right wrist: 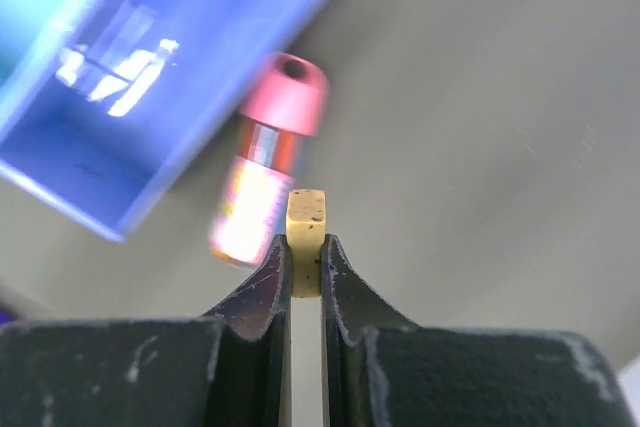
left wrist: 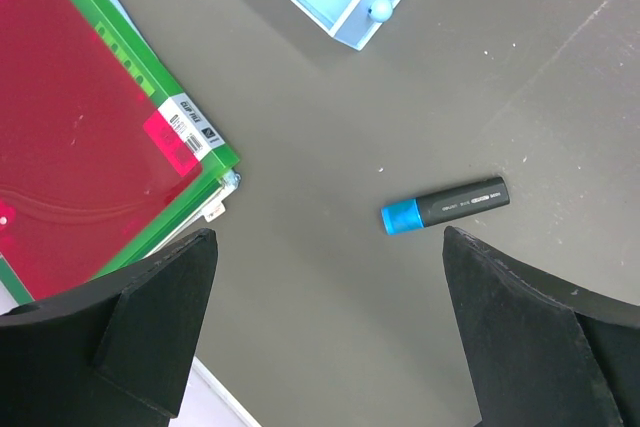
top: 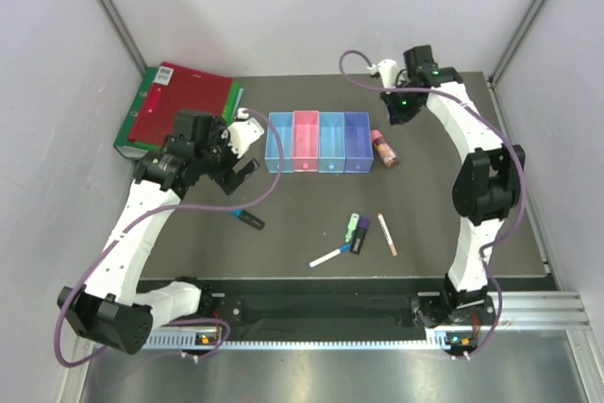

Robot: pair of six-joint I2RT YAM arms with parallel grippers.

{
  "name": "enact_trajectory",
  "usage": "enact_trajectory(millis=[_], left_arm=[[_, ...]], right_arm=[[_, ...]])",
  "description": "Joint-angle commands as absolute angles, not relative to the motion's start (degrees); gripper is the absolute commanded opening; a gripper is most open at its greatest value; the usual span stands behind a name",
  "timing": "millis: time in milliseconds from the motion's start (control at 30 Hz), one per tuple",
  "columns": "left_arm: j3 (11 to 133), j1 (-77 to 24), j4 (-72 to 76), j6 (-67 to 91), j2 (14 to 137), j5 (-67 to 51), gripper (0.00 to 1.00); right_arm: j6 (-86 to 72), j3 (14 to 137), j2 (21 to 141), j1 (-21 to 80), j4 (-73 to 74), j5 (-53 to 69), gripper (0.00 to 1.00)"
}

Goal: Sort the stationery into containers
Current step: Pick up the stationery from the center of the board, then place the stationery in the storage box.

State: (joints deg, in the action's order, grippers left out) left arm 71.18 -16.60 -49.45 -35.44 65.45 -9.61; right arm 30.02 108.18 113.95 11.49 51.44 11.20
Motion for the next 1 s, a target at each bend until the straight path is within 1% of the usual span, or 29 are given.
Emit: enact_trajectory(millis=[0, 233, 400, 800, 867, 900, 967], left_arm=[[71.5, -17.1, -48.3, -35.0, 64.8, -10.3, 0.99], [71.4, -17.4, -50.0, -35.9, 63.3, -9.7, 0.99], [70.9, -17.5, -51.2, -36.1, 61.7, -9.7, 0.99], [72.9, -17.7, -53.6, -36.5, 62.5, -9.7, 0.99], [73.5, -17.8, -53.7, -36.4, 63.3, -9.9, 0.99], [73.7, -17.9, -53.7, -36.4, 63.5, -9.9, 0.99], [74.4, -18.2, -53.7, -36.3, 64.2, -10.1, 0.99]], right_arm=[[28.0, 111.5, 114.4, 17.5, 51.7, 10.5, 0.00], [27.5, 113.9, 119.1, 21.0, 49.9, 9.0, 0.00], [27.6, 117.7, 123.2, 21.1, 49.5, 8.1, 0.00], [28.2, 118.6, 127.1, 21.3, 43.6, 8.2, 0.00], [28.0, 118.6, 127.4, 21.4, 43.5, 8.2, 0.08], [28.0, 118.5, 127.4, 21.4, 43.4, 8.2, 0.22], [27.9, 117.6, 126.7, 21.4, 43.0, 8.3, 0.32]])
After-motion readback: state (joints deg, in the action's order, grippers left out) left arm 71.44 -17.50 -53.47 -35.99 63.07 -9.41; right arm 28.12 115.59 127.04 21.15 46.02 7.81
